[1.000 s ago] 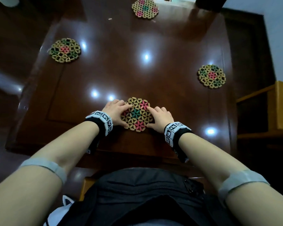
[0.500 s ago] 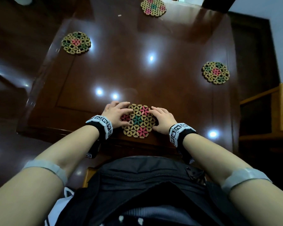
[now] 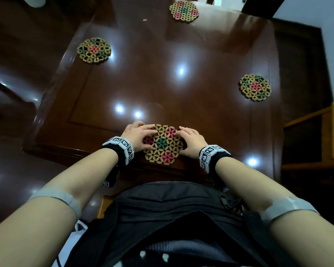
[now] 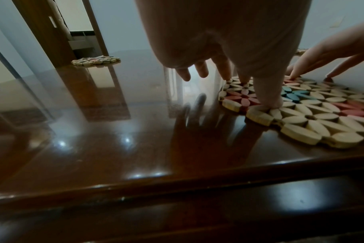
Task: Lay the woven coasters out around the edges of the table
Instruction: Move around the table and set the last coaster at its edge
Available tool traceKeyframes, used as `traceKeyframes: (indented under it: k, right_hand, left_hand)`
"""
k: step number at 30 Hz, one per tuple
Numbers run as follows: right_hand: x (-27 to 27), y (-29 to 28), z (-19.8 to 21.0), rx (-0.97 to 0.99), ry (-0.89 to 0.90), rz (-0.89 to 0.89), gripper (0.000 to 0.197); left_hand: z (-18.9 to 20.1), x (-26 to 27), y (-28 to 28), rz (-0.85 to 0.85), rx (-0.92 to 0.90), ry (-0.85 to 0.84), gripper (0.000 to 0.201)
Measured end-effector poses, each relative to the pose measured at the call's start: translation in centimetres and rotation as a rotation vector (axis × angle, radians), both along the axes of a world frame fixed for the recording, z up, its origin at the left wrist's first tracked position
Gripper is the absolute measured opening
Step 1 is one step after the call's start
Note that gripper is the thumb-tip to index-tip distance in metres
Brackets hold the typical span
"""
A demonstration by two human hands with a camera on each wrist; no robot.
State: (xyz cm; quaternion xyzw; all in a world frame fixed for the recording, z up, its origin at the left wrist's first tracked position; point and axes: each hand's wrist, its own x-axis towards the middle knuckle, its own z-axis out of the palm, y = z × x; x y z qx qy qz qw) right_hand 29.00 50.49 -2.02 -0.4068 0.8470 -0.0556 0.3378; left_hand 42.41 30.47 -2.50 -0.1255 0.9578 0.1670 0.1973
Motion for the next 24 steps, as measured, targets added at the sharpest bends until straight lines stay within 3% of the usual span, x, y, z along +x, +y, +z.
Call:
traceKeyframes:
  k: [24]
  right_hand:
    - [-0.20, 0.10, 0.90, 0.029, -0.026, 0.027, 0.067]
  left_hand:
    - [0.24, 0.37, 0.35, -0.001, -0.020, -0.036, 0.069]
